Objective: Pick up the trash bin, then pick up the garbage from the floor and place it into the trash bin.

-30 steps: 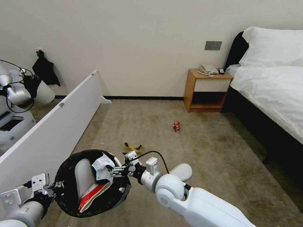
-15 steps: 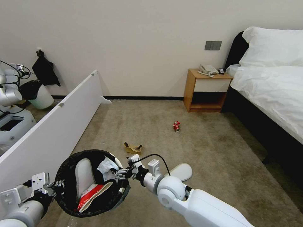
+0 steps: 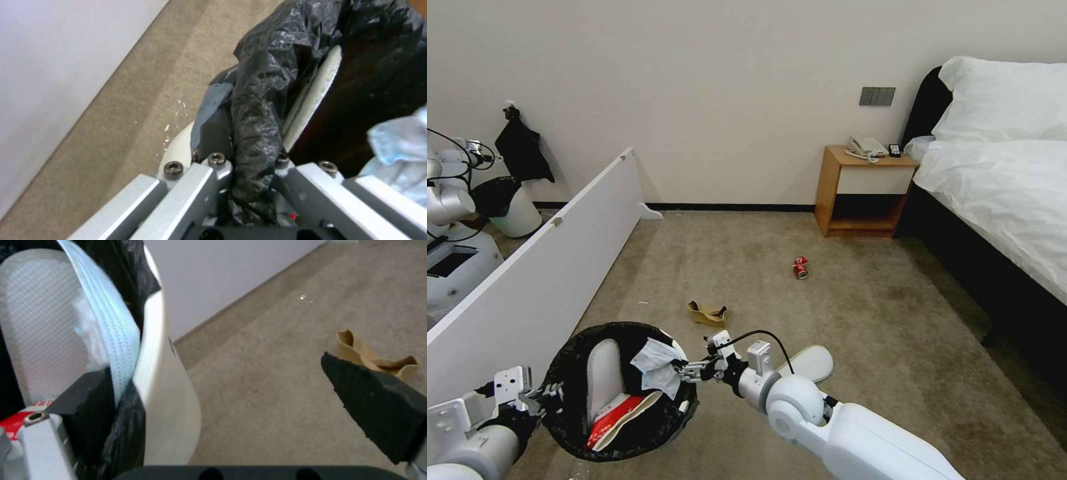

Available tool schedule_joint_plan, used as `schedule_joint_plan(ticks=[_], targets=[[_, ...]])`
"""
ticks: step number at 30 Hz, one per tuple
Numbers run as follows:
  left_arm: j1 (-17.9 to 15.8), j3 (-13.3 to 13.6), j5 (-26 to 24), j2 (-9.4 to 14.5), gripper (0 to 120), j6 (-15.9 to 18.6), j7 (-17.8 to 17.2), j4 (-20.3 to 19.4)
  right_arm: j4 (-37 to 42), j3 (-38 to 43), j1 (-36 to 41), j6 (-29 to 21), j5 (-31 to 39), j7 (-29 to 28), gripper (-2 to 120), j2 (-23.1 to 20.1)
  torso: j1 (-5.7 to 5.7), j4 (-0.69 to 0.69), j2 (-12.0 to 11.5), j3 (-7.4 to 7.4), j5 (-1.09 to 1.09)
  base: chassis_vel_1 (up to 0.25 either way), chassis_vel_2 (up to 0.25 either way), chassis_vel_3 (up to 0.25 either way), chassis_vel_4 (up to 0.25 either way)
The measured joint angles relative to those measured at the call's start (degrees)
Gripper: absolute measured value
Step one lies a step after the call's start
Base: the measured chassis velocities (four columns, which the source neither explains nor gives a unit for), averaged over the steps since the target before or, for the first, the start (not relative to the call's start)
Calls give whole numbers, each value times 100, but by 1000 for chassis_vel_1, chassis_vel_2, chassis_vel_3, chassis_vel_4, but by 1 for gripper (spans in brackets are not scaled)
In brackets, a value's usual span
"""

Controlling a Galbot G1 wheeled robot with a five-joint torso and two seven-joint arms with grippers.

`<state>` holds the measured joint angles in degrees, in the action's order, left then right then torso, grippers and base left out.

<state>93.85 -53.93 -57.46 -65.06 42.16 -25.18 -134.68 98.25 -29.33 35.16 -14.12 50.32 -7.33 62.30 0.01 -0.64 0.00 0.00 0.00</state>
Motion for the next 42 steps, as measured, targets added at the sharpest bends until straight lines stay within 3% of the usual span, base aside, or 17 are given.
schedule_joint_plan(ticks=[23,42], targets=[[-52,59,57,0,2,-5,-55,33,391,-102,20,625,-66,932,100,-232,0,0,0,0,0,0,0,0,0],[-24,104,63,-10,2,-5,-60,-7,465,-176,-118,864,-207,819,100,-44,0,0,0,0,0,0,0,0,0]])
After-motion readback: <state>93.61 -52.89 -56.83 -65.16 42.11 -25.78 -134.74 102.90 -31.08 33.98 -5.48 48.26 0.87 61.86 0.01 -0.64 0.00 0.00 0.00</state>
